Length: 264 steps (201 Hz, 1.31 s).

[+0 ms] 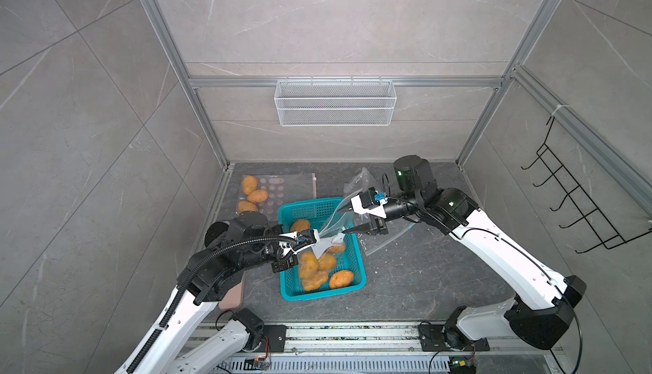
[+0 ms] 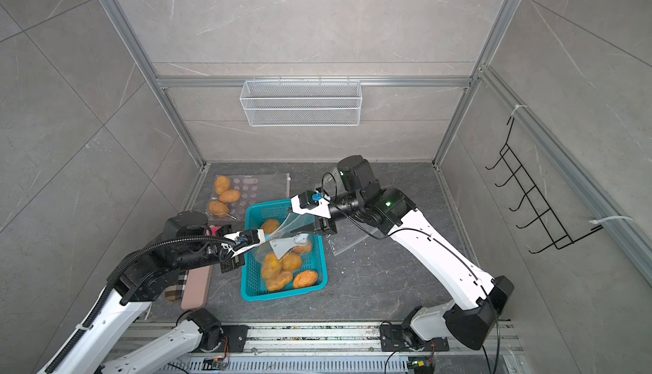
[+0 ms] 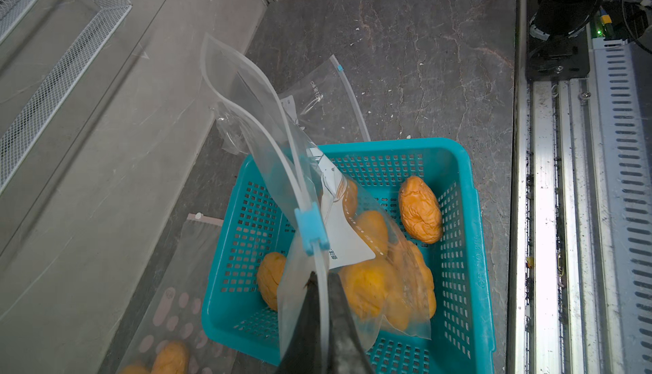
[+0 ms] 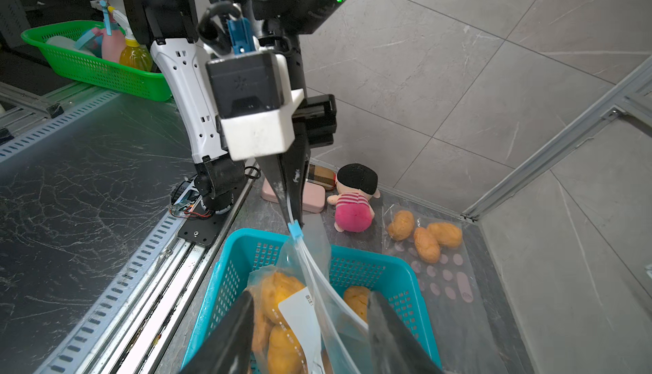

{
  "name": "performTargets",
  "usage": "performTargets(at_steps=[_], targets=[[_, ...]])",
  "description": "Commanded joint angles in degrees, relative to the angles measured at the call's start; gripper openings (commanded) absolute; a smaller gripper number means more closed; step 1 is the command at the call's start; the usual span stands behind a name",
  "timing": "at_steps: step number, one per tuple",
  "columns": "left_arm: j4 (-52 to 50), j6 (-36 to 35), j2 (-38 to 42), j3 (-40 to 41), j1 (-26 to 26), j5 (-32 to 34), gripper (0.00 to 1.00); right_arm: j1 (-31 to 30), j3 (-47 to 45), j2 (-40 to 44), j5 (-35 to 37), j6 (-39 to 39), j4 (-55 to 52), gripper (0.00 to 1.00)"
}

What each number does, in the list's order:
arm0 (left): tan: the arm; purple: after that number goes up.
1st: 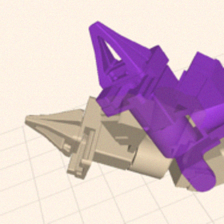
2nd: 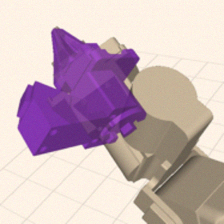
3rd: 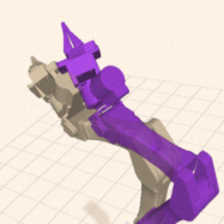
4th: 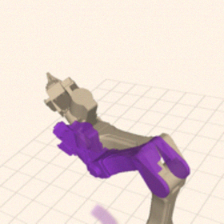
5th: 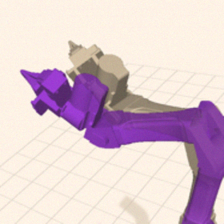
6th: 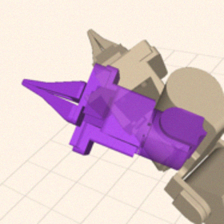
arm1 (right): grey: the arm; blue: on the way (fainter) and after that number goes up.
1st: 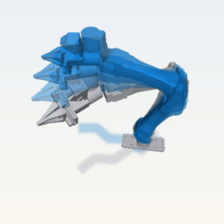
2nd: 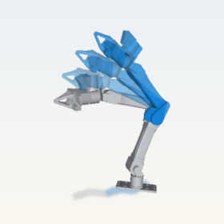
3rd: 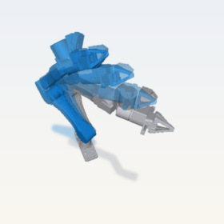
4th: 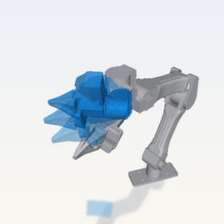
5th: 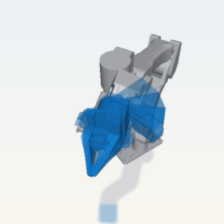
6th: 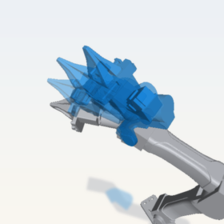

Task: Put the potatoes into a zipper bag and zip it
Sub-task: Zip the zipper on the zipper food storage bag.

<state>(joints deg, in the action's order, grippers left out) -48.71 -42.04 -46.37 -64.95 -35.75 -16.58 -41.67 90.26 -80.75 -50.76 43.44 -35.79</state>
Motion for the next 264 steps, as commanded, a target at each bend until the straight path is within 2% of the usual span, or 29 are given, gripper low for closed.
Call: performTargets(at_steps=[1, 54, 115, 180, 236, 264], targets=[[3.6, 0.1, 0.2, -0.2, -0.2, -0.6, 0.0, -1.9, 2.5, -1.9, 2.3, 1.5, -0.6, 0.52], [4.3, 0.3, 1.1, 0.8, -0.2, -1.0, 0.0, -6.8, 9.0, -8.2, 7.9, 6.6, -4.2, 0.49], [4.6, 0.3, 1.6, 1.0, -0.2, -0.6, 0.0, -8.1, 15.1, -14.0, 9.9, 11.7, -11.0, 0.43], [4.7, 0.8, 1.5, 1.1, -0.1, -0.4, 0.0, -9.4, 15.4, -15.6, 11.3, 14.0, -13.9, 0.4], [4.5, 1.0, 1.4, 1.1, -0.1, -0.8, 0.0, -9.8, 16.7, -16.4, 12.2, 14.4, -14.5, 0.27], [4.5, 1.0, 1.4, 1.1, -0.1, -0.7, 0.0, -10.1, 17.1, -16.8, 12.3, 14.6, -15.0, 0.26]])
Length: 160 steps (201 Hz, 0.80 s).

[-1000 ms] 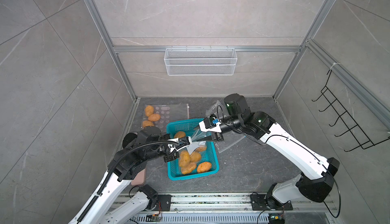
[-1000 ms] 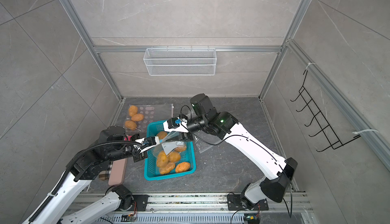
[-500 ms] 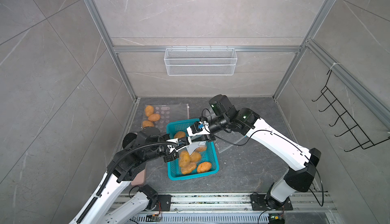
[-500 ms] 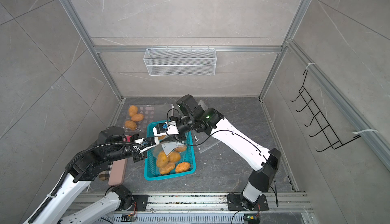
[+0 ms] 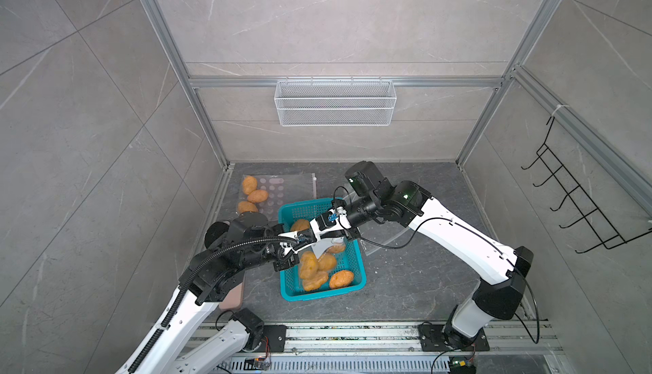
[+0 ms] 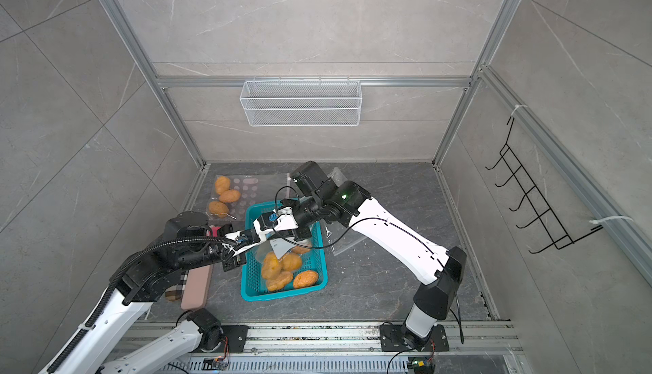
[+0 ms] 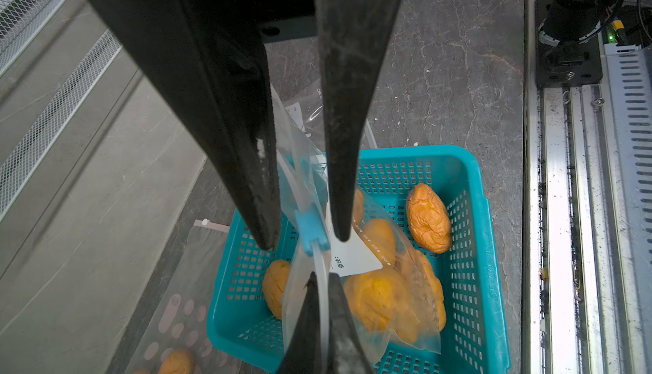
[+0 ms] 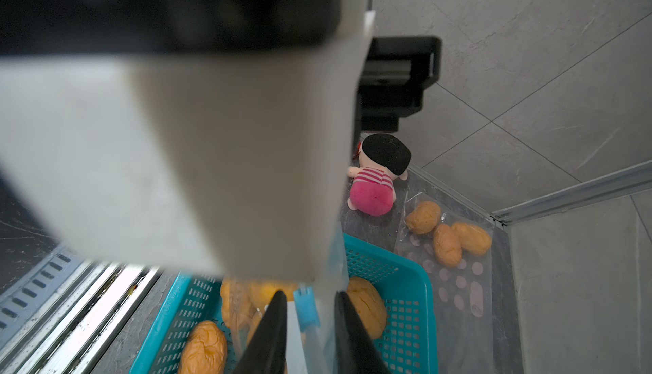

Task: Put the potatoes into a zipper bag and zip it
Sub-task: Zip the zipper on the zipper food storage bag.

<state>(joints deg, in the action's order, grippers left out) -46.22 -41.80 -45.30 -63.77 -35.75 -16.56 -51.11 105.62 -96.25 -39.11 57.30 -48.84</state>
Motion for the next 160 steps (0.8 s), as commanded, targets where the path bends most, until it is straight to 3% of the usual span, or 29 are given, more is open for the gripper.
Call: performTargets(at_steps=[1, 103, 127, 160], targets=[[2.0, 0.8, 0.3, 0.0, -0.1, -0.7, 0.0, -0.7, 1.7, -1.4, 0.6, 0.8, -2.0, 0.26], [2.6, 1.4, 0.4, 0.4, -0.2, -0.3, 0.0, -1.7, 3.5, -3.1, 1.6, 1.8, -4.8, 0.24], [2.5, 1.3, 0.3, 0.4, -0.2, -0.5, 0.0, -1.9, 3.6, -3.3, 2.4, 1.8, -4.9, 0.3], [2.5, 1.3, 0.2, 0.4, -0.1, -0.5, 0.0, -2.1, 3.6, -3.3, 2.8, 1.7, -5.0, 0.3]])
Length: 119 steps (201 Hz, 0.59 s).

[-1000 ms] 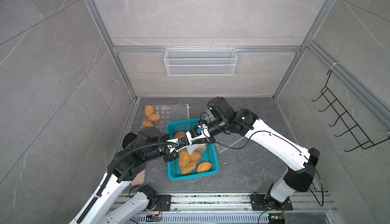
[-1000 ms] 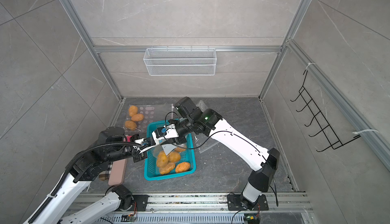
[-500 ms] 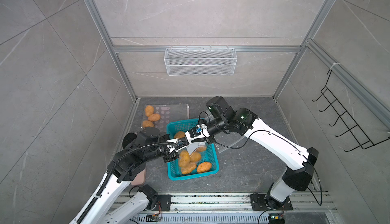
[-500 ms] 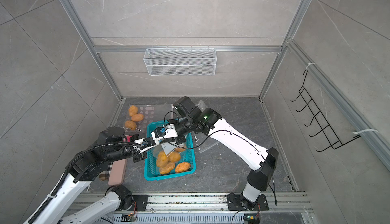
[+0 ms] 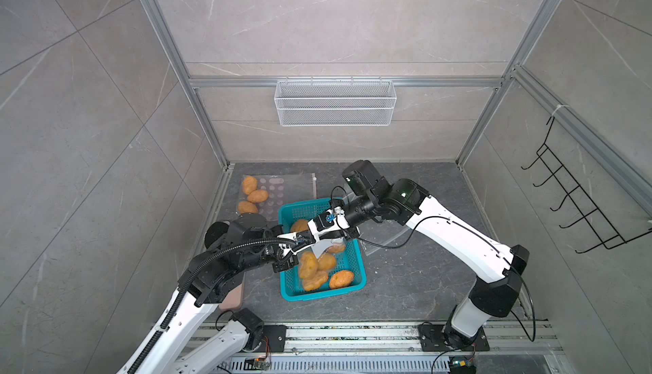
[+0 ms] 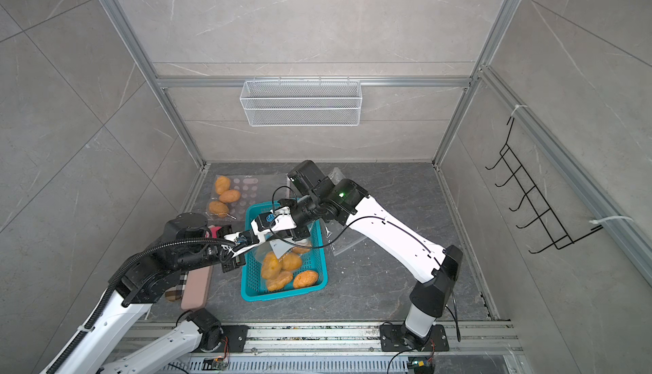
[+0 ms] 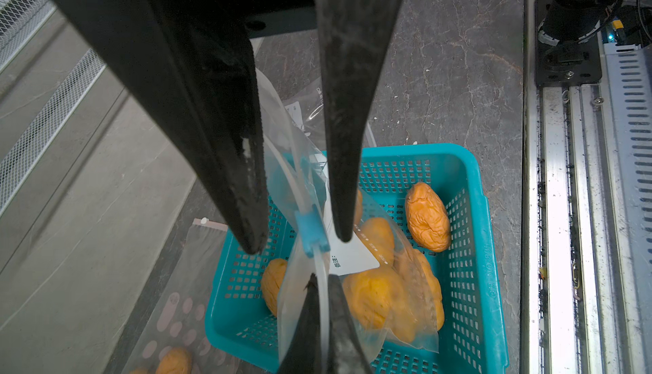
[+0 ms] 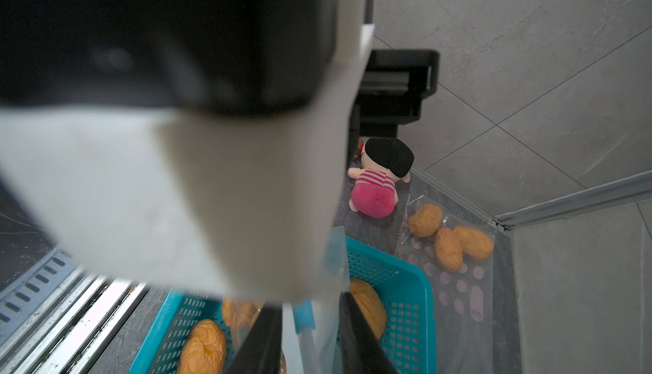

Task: Put the potatoes into a zipper bag and zip it
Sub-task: Zip the zipper on the zipper food storage bag.

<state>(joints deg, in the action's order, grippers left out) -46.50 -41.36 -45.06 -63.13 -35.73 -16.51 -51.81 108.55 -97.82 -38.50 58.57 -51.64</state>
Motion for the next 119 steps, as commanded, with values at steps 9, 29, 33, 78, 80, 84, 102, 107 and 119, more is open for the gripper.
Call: performTargets(at_steps=[9, 29, 33, 78, 80, 84, 102, 107, 119], targets=[[2.7, 0.9, 0.0, -0.2, -0.2, -0.5, 0.0, -1.5, 0.6, -1.8, 2.1, 0.5, -2.3, 0.3], [2.5, 1.0, 0.0, -0.3, -0.2, -0.6, 0.0, -1.7, 0.8, -2.2, 2.1, 0.4, -2.8, 0.3], [2.4, 1.0, 0.0, -0.4, -0.2, -0.6, 0.0, -1.7, 0.9, -2.2, 2.1, 0.5, -2.9, 0.3], [2.6, 1.2, -0.2, -0.3, -0.2, -0.7, 0.0, -2.0, 1.5, -3.4, 2.7, 0.7, -3.4, 0.3], [2.6, 1.2, -0.3, -0.3, -0.1, -0.8, 0.0, -2.0, 1.6, -3.3, 2.7, 0.6, -3.4, 0.3], [2.7, 1.2, -0.3, -0.3, -0.2, -0.7, 0.0, -2.0, 1.6, -3.4, 2.7, 0.6, -3.5, 0.3], [2.7, 1.2, -0.2, -0.2, -0.2, -0.7, 0.0, -2.1, 1.6, -3.7, 2.7, 0.8, -3.4, 0.31], [2.7, 1.3, -0.3, -0.2, -0.2, -0.5, 0.0, -2.1, 1.6, -3.7, 2.8, 0.7, -3.4, 0.31], [2.8, 1.3, -0.3, -0.2, -0.2, -0.6, 0.0, -2.2, 1.7, -3.8, 3.0, 0.8, -3.4, 0.36]])
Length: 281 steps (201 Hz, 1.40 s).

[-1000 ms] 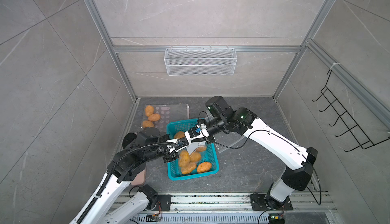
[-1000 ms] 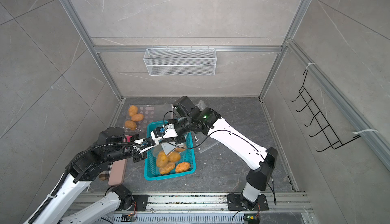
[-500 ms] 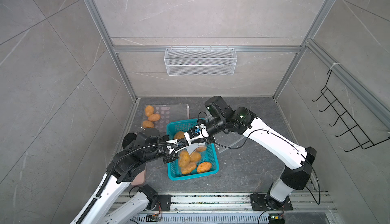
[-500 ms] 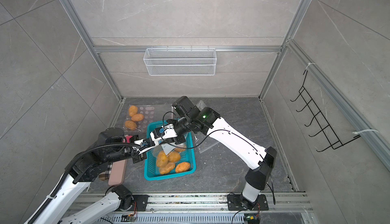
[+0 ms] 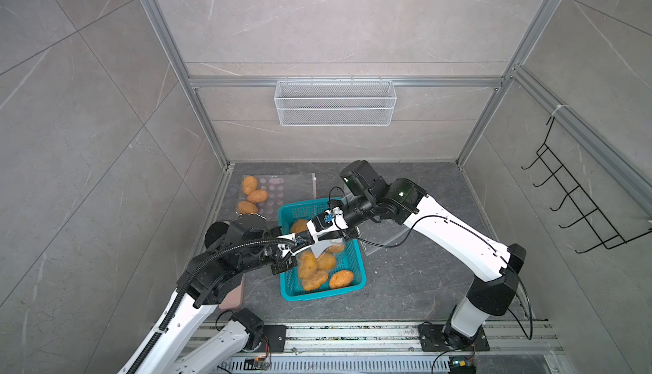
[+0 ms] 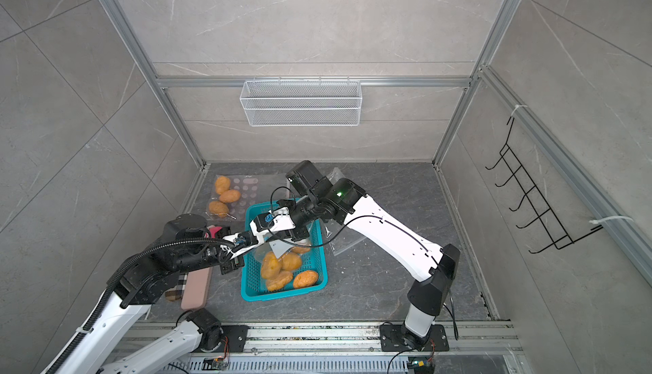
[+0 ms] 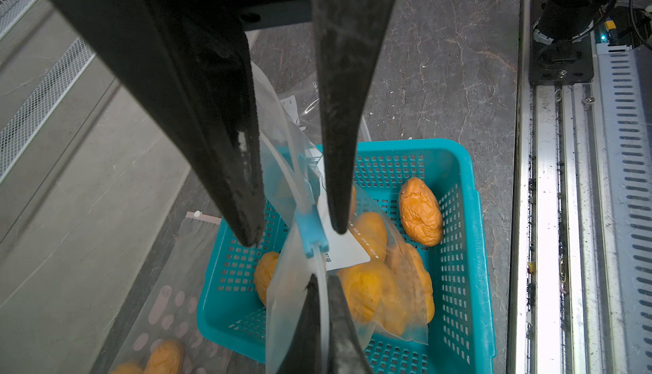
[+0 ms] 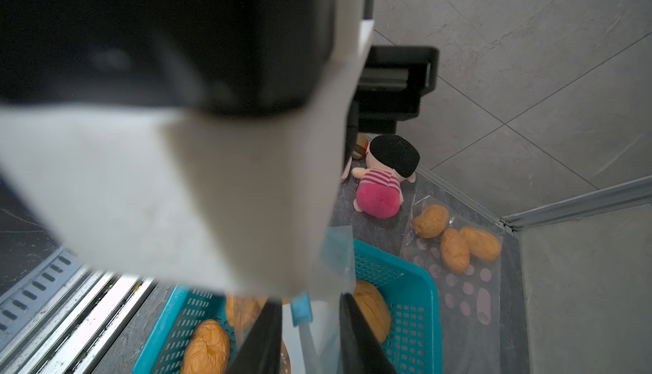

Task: Put the potatoes into a zipper bag and zip it
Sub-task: Zip the zipper on the zipper food storage bag.

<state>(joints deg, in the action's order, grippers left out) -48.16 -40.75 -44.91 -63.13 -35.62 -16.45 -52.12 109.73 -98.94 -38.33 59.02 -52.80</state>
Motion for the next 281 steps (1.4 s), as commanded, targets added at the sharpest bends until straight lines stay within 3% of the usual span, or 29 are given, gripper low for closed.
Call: performTargets(at_steps=[1, 130, 172, 281], targets=[[4.5, 0.7, -0.4, -0.2, -0.3, -0.6, 0.0, -1.9, 0.5, -2.7, 2.8, 0.4, -2.3, 0.36], [7.5, 2.8, 3.5, 2.6, -0.3, -4.8, 0.0, -1.7, -8.2, 2.4, -0.6, -0.6, 8.2, 0.39], [9.3, 3.8, 7.5, 4.5, -0.3, -6.2, 0.0, -1.5, -10.2, 4.0, -2.5, -0.5, 9.0, 0.38], [8.6, 3.8, 6.3, 4.3, -0.2, -5.8, 0.0, -1.5, -10.1, 5.4, -5.9, -1.6, 8.6, 0.34]])
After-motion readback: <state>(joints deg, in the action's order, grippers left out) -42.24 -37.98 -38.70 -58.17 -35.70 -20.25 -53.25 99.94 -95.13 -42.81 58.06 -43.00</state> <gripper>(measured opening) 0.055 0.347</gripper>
